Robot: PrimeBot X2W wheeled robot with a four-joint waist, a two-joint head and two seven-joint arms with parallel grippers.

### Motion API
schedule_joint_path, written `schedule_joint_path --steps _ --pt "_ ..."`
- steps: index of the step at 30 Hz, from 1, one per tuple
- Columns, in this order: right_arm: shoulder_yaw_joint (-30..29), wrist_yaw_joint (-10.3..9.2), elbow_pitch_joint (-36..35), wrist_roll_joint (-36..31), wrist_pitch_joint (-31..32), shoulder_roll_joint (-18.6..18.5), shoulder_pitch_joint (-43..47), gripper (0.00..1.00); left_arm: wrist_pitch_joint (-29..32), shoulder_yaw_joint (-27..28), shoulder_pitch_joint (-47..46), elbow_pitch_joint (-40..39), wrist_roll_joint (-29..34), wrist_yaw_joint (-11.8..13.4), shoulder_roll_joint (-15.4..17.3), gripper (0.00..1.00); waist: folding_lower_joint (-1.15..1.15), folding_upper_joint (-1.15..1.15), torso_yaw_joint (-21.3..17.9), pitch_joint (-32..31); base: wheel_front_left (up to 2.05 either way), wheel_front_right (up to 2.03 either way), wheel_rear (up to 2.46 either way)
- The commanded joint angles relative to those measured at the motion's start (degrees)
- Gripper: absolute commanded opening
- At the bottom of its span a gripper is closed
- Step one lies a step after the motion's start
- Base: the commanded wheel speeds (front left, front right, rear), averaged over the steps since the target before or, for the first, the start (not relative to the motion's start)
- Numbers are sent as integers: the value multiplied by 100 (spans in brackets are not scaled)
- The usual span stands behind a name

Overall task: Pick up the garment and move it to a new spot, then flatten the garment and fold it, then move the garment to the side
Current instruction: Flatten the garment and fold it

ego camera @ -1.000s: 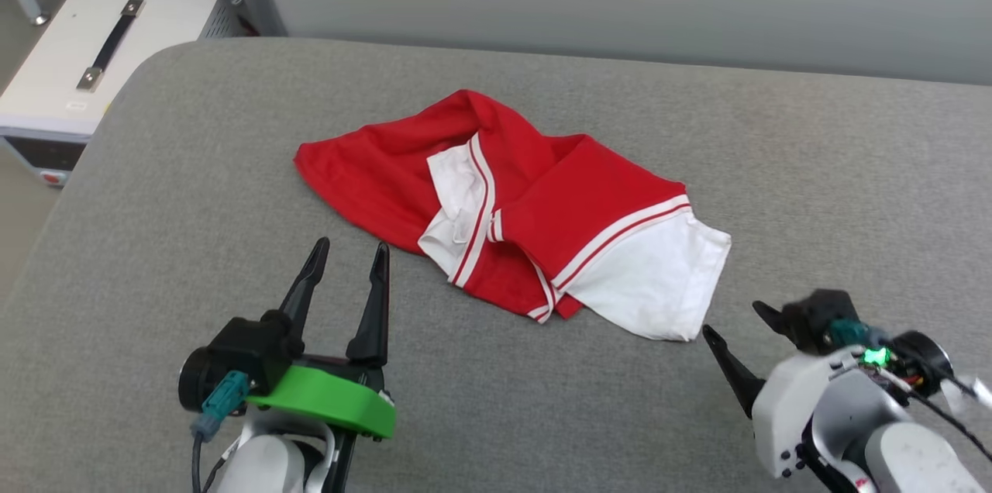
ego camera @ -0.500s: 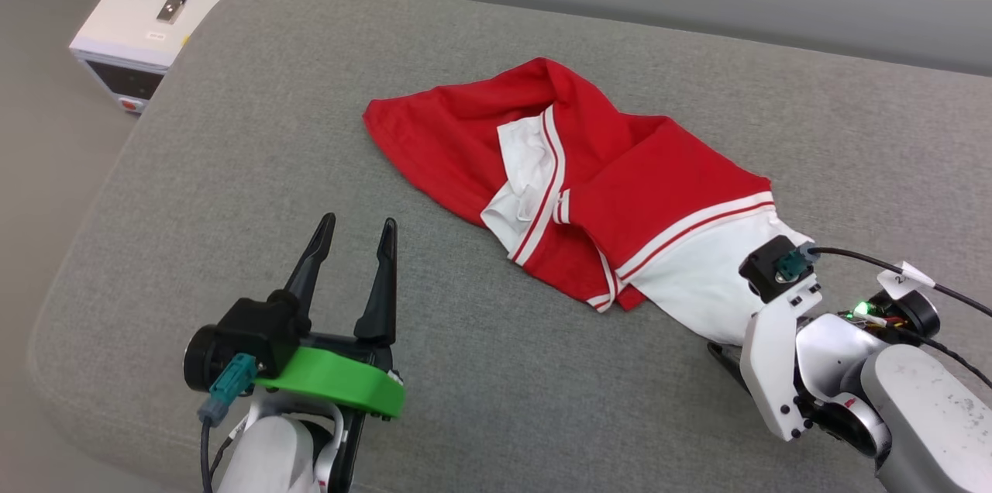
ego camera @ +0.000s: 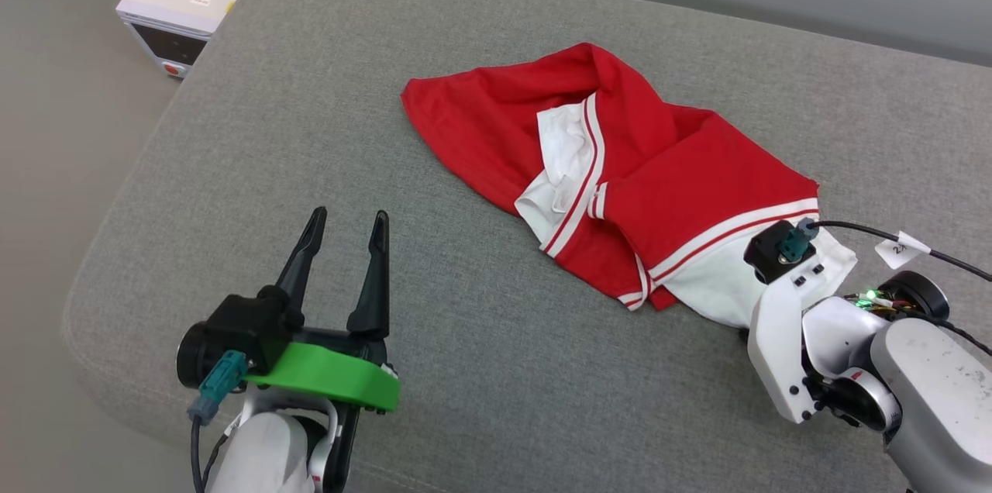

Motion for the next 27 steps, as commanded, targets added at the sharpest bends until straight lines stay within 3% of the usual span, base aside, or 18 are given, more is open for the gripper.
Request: schedule_joint_path --steps 1,11,22,27 --pt "155 -3 118 89 61 -6 197 0 -33 26 -55 -4 -18 -40 -41 100 0 0 -91 -53 0 0 0" --pt "24 -3 -386 194 -73 -771 689 0 -33 62 8 147 47 -40 -43 100 0 0 -718 -423 0 0 0" --pt "-791 -3 -404 -22 -369 -1624 1389 0 -33 44 69 223 103 -40 -43 100 0 0 -1133 -522 0 0 0" --pt "-1122 -3 -156 -322 -757 -1660 1524 0 -33 5 72 277 108 -40 -34 100 0 0 -1206 -531 0 0 0"
